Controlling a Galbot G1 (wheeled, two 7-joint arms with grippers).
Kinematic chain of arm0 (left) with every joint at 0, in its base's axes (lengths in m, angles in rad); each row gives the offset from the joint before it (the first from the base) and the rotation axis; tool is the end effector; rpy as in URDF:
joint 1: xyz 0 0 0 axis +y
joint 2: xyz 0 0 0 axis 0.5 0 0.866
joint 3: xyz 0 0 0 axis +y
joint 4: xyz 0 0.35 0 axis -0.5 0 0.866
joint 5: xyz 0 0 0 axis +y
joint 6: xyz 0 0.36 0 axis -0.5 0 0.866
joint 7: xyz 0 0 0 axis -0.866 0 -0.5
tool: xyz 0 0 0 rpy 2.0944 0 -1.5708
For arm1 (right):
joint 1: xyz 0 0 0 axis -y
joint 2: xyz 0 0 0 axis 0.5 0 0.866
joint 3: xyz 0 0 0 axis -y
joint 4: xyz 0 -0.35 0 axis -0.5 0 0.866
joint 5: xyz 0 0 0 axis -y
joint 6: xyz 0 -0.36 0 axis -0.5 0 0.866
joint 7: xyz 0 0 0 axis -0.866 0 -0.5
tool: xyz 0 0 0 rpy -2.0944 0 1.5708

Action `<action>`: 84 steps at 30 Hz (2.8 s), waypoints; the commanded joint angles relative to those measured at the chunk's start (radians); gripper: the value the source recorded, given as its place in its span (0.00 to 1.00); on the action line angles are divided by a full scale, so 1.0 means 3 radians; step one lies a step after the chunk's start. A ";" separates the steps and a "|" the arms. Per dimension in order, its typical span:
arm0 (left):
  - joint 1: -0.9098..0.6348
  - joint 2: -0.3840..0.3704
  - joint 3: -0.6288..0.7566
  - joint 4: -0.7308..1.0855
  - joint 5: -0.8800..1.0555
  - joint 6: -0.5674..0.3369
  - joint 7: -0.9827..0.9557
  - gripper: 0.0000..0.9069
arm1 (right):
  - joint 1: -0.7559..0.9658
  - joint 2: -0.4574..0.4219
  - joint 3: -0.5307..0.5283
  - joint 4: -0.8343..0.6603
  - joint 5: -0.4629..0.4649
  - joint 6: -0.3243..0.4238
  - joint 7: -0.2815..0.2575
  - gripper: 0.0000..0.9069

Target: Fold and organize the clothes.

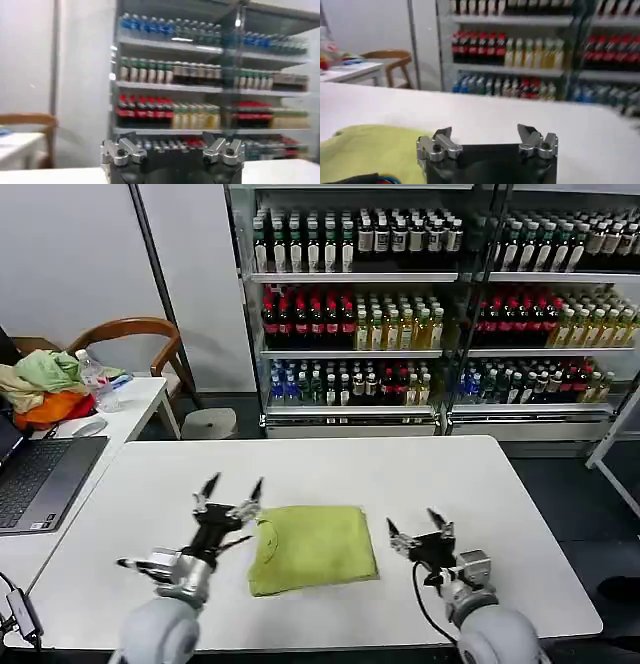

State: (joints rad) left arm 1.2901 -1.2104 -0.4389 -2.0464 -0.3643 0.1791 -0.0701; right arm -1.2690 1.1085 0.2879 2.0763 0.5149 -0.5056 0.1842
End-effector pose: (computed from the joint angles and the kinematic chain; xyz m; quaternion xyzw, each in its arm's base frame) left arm 0.2656 0.0400 -0.2542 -0.0866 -0.9961 0.0156 0.0030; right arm 0.2570 -0.0125 -0.2528 0.1337 -0.9730 -0.0062 0.1880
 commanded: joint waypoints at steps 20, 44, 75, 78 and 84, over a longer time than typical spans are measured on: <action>0.0174 0.0253 -0.0546 0.0041 0.0098 -0.0122 0.0093 1.00 | 0.0414 0.0212 -0.0231 -0.0230 -0.0452 0.0295 -0.0048 1.00; 0.0210 0.0166 -0.0527 0.0155 0.0181 -0.0154 0.0090 1.00 | 0.0271 0.0208 -0.0562 -0.0433 0.0514 -0.0241 0.0337 1.00; 0.0161 0.0099 -0.0453 0.0239 0.0222 -0.0090 0.0072 1.00 | 0.0448 0.0305 -0.0557 -0.0577 0.0584 -0.0056 0.0318 0.00; 0.0151 0.0103 -0.0453 0.0233 0.0222 -0.0088 0.0072 1.00 | 0.0564 0.0365 -0.0547 -0.0668 0.0420 0.0068 0.0378 0.00; 0.0170 0.0098 -0.0460 0.0235 0.0228 -0.0100 0.0073 1.00 | 0.0684 0.0422 -0.0490 -0.0841 0.0340 0.0192 0.0674 0.00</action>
State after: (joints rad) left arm 1.3393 -1.1806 -0.5754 -1.9754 -0.2967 0.1512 -0.0484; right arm -1.1099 1.2162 0.1314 1.8756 0.6733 -0.5081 0.3037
